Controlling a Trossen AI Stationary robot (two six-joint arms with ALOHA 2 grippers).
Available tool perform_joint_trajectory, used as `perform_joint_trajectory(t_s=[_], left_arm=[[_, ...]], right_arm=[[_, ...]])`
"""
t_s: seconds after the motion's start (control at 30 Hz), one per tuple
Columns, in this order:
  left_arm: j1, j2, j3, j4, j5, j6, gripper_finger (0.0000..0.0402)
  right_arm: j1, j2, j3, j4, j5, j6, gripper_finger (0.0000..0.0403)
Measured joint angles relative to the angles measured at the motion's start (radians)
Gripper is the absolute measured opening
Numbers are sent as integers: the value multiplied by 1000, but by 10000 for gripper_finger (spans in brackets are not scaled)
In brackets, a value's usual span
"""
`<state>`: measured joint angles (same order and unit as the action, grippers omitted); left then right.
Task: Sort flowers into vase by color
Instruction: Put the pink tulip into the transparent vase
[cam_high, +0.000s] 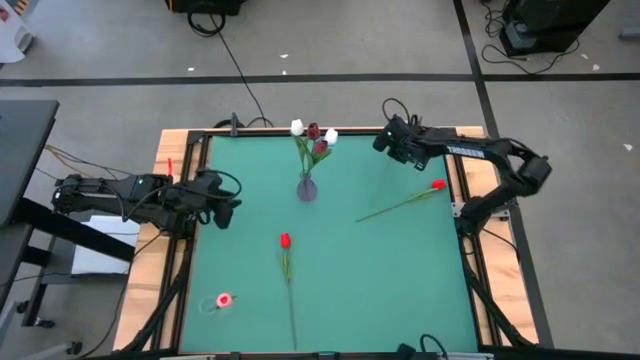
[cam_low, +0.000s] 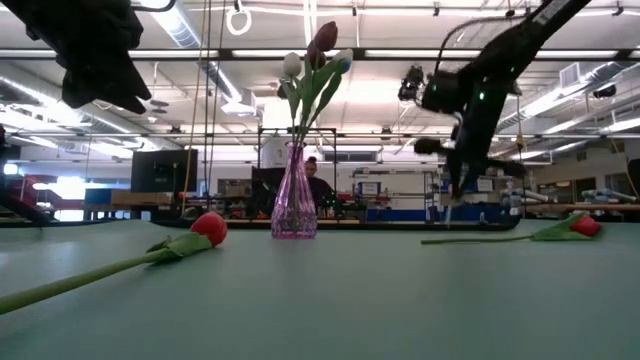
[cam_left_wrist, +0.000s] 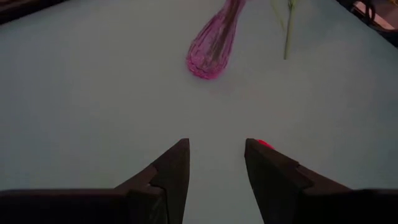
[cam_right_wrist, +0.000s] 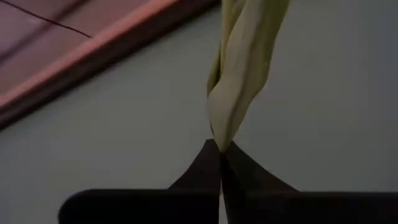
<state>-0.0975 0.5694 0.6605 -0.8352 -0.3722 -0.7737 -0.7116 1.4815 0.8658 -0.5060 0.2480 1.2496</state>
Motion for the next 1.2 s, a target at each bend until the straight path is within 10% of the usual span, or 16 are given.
perform_joint_trajectory(t_s=[0.5, 0.73, 1.2], left_arm=[[-2, -1, 0, 15, 82, 50, 160], [-3, -2, 0, 32, 147, 63, 160], [-3, -2, 0, 126, 161, 83, 160]], right_arm=[[460, -385, 2, 234, 413, -162, 3], [699, -438, 2, 612, 621, -502, 2], [963, -141, 89, 1116, 432, -945, 4]])
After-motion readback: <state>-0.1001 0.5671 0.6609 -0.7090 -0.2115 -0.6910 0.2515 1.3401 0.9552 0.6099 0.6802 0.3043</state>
